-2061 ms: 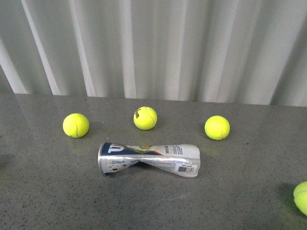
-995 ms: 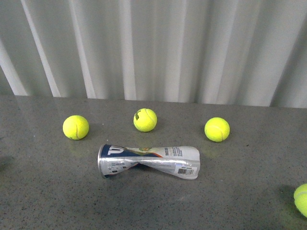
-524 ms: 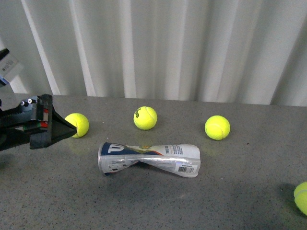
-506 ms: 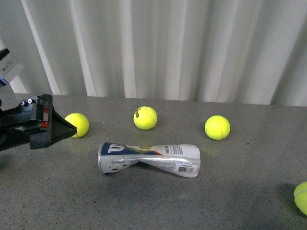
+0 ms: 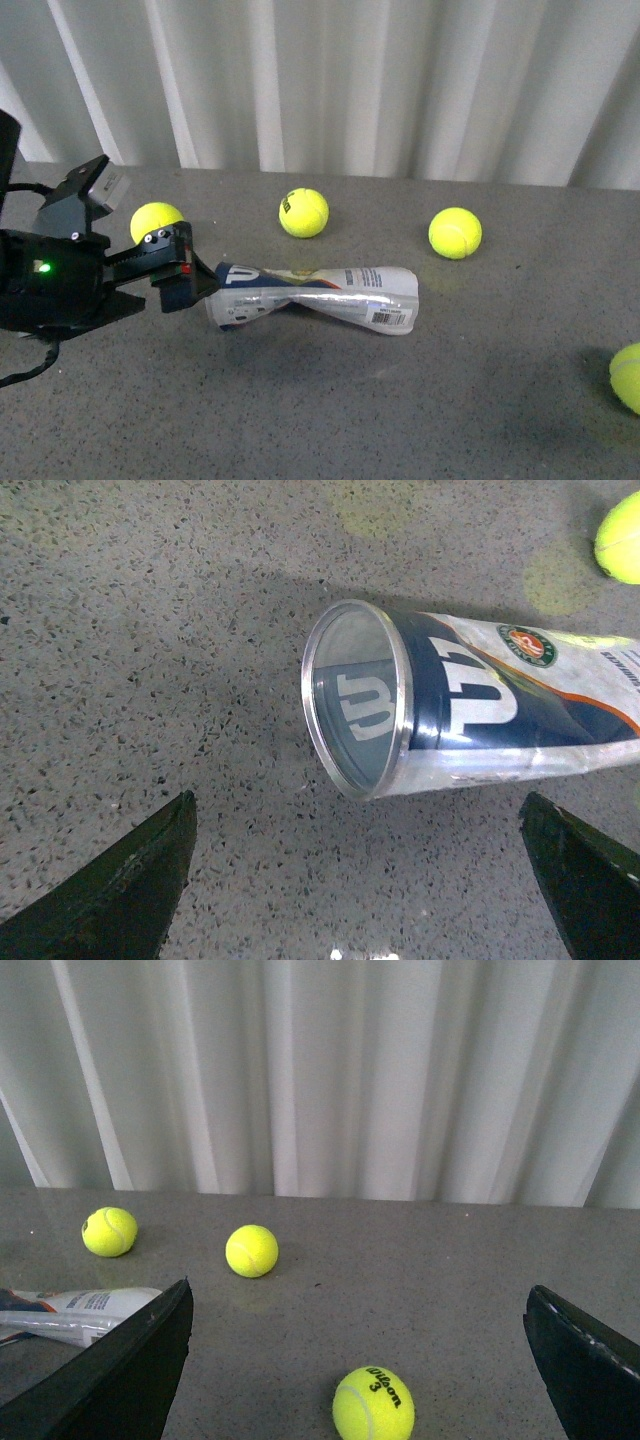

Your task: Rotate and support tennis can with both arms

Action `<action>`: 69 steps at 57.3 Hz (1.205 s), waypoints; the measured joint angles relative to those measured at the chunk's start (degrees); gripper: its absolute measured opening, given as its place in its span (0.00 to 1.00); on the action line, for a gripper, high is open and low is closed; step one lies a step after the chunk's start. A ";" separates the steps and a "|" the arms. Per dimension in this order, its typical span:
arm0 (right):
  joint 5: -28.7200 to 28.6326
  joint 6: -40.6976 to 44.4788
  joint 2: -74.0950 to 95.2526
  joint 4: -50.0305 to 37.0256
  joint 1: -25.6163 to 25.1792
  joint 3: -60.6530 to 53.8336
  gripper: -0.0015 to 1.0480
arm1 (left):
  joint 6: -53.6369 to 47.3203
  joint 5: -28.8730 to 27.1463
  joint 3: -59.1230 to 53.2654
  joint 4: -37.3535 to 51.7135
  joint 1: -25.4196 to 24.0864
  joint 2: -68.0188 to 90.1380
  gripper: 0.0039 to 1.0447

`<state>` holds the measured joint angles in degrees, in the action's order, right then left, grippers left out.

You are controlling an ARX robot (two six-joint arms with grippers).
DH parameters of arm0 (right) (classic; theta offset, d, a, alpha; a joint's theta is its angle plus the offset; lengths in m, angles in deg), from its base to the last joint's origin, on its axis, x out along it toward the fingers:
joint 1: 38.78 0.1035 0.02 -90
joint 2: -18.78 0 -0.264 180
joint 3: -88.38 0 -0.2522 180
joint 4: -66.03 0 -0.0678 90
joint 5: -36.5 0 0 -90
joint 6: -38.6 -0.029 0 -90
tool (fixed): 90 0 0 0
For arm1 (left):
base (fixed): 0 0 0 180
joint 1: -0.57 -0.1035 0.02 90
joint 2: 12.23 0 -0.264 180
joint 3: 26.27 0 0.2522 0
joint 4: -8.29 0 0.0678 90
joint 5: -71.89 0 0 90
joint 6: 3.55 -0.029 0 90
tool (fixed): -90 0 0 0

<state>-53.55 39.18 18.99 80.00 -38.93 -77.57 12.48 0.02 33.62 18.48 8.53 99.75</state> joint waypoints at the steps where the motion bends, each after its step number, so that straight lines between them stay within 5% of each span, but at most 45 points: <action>1: -0.02 0.00 0.00 0.00 0.00 0.00 0.93 | 0.09 -0.02 0.11 0.02 0.09 0.17 0.94; 33: 0.00 0.00 0.00 0.00 0.00 0.00 0.93 | 16.98 3.41 6.99 9.94 5.81 10.19 0.94; 47: -0.02 0.00 0.00 0.00 0.00 0.00 0.93 | 19.67 3.54 6.99 10.99 6.27 11.13 0.48; 58: 0.00 0.00 0.00 0.00 0.00 0.00 0.93 | 21.51 5.16 6.95 11.65 6.27 10.49 0.21; 69: -0.02 0.00 0.00 0.00 0.00 0.00 0.93 | 23.50 10.43 5.84 10.32 6.29 4.74 0.05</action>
<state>-53.57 39.18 18.99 80.00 -38.93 -77.57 35.98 10.45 39.46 28.79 14.83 104.50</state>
